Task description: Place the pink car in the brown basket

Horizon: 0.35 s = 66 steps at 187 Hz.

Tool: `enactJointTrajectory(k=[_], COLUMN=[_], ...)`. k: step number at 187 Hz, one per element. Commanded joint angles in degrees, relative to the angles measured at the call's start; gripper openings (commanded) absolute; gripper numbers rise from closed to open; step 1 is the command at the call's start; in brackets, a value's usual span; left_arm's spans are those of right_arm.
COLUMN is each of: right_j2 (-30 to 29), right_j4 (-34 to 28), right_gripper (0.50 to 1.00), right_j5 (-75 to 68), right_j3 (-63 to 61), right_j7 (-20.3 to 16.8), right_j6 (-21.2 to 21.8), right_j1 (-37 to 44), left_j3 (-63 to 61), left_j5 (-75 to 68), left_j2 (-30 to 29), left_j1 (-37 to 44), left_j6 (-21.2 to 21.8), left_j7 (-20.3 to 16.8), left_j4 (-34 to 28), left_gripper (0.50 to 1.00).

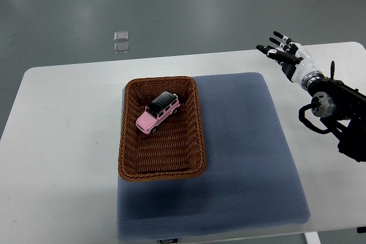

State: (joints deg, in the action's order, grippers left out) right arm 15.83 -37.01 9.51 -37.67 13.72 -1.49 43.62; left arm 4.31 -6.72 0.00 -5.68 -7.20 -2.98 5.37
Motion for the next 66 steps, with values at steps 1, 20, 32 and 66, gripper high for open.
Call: enactJointTrajectory(k=[1, 20, 32, 66], right_j2=[0.0, 0.1, 0.1, 0.1], right_j4=[-0.1, 0.0, 0.0, -0.2], right_gripper=[0.913, 0.913, 0.913, 0.913], right_j5=[-0.6, -0.6, -0.6, -0.4], right_j3=[-0.3, -0.5, -1.0, -1.1], right_j7=[0.5, 0.6, 0.6, 0.9], right_j6=[-0.3, -0.4, -0.3, -0.2], right_j1=[-0.8, -1.7, -2.1, -2.1], left_j3=[0.0, 0.0, 0.0, 0.1], left_j5=[0.0, 0.0, 0.0, 0.0], left_j2=[0.0, 0.0, 0.0, 0.0], left_j1=[0.1, 0.1, 0.1, 0.1], left_j6=[-0.1, -0.1, -0.1, -0.1], left_j7=[0.2, 0.2, 0.2, 0.3], left_j4=[0.0, 0.0, 0.0, 0.0], left_gripper=[1.0, 1.0, 1.0, 1.0])
